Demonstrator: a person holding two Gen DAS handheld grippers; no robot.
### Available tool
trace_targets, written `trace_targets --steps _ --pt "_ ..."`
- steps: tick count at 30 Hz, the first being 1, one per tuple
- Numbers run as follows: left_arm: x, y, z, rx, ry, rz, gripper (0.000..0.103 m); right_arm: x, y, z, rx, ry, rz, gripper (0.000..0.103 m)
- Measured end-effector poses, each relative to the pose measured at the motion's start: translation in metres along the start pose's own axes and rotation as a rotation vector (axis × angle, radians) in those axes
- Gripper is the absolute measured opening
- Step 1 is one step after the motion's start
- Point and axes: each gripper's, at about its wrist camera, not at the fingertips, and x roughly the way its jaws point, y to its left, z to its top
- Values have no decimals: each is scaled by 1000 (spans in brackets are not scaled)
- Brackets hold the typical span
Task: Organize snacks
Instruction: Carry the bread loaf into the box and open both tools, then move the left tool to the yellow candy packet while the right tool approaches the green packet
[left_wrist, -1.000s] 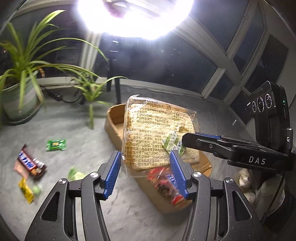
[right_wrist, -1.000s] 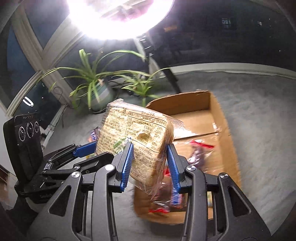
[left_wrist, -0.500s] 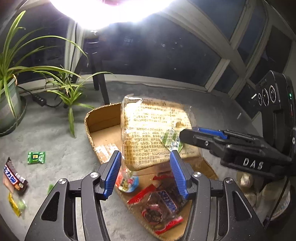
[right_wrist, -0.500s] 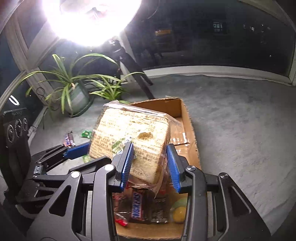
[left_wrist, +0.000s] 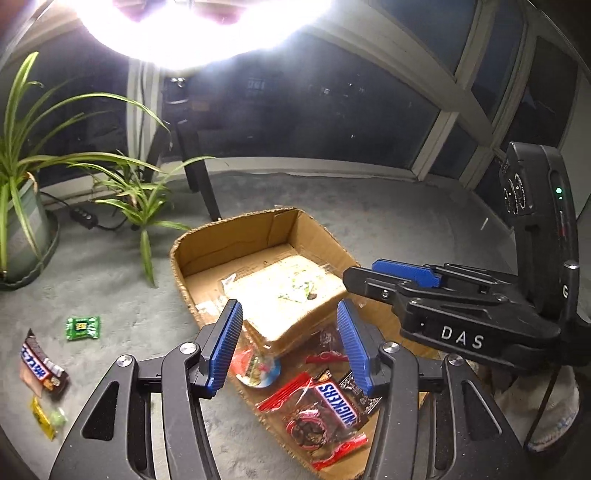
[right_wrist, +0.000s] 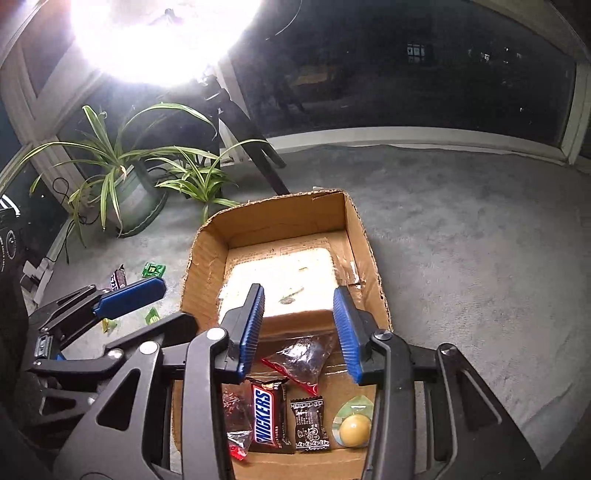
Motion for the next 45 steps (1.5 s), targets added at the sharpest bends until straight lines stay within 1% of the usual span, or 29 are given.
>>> trace_targets --steps 1,5,6,8,9,12,14,16,18,25,28,30,32,33,34,36,38,41,42,45 --pt "-2 2 0 -3 -4 -2 51 -2 1 0 2 -7 -2 61" --pt "-19 14 -5 -14 -23 7 51 -9 11 -4 -2 -18 -6 62" --pt "-25 18 -8 -14 -31 19 51 -11 15 -5 -7 -21 -8 62" --pt "-33 25 -12 -10 -37 38 51 -15 22 -7 -16 -30 -9 68" --pt "-37 29 -15 -11 -39 49 51 -18 26 -9 -22 -40 -8 74" --pt "-52 47 -27 -32 -39 71 51 -25 42 -13 -49 -60 0 74" --pt "-62 59 -34 -44 -36 89 51 -26 55 -16 -68 -49 18 76" --pt "-72 71 -44 -58 -33 107 51 -29 70 -20 -95 -46 31 89" --pt "-81 85 -53 -79 -27 122 51 -34 87 -25 -130 -63 44 93" --pt "-110 139 -90 -155 8 204 51 -29 140 -40 -191 -38 136 93" --pt "-117 158 -102 -187 17 234 51 -16 160 -49 -207 -14 155 93" --pt "-119 169 -110 -202 26 255 51 -2 170 -55 -209 19 166 93" --pt "-118 178 -114 -214 35 270 51 12 177 -59 -212 40 167 91" --pt "-117 183 -115 -223 40 277 51 19 181 -61 -219 52 163 88" --pt "-115 187 -116 -230 43 286 51 26 184 -61 -224 64 158 81" --pt "-109 198 -117 -256 54 288 51 42 188 -63 -233 98 150 73" --pt "-105 204 -117 -273 59 284 51 55 189 -63 -239 121 144 72" --pt "-95 209 -115 -290 70 268 45 70 190 -63 -258 138 120 70" --pt "-91 210 -113 -296 71 261 41 73 190 -62 -263 142 113 68" --pt "-81 212 -108 -311 74 259 41 84 190 -62 -274 153 96 68"
